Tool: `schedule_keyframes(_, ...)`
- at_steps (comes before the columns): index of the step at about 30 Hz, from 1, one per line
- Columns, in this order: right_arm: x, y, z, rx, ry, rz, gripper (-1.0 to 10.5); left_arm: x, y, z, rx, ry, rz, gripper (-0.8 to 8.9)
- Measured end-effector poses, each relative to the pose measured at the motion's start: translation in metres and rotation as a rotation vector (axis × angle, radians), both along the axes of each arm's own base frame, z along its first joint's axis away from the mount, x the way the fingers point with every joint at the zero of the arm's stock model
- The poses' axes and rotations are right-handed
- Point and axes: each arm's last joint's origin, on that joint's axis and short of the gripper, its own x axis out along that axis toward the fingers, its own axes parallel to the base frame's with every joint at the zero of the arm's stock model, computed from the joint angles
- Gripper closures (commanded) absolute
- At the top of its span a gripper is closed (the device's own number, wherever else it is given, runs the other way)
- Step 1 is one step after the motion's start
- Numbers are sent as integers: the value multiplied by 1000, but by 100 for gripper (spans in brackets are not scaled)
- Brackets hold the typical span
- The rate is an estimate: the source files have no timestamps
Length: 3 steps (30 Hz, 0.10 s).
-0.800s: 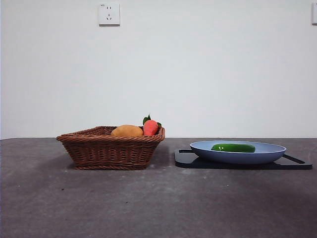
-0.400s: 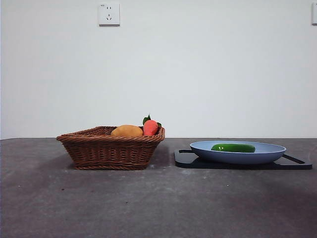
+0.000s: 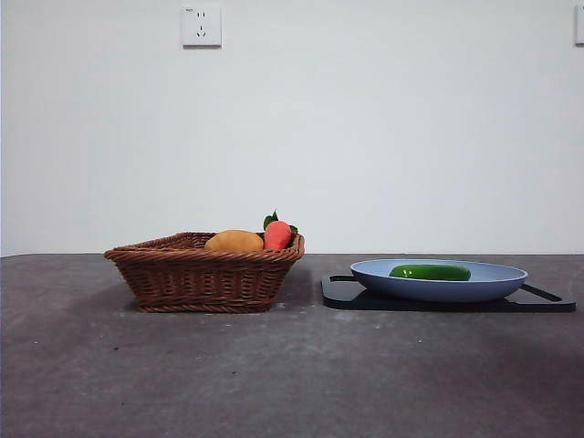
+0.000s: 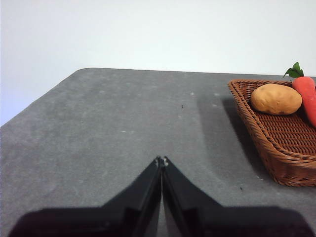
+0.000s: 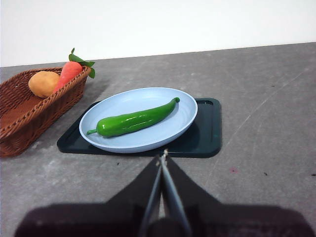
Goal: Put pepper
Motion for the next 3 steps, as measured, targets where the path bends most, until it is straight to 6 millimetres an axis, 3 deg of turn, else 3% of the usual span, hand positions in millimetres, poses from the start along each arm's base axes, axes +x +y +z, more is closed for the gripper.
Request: schedule_keyframes(3, 0, 0, 0, 0, 0, 0, 936, 0, 0, 0, 0, 0, 0, 805)
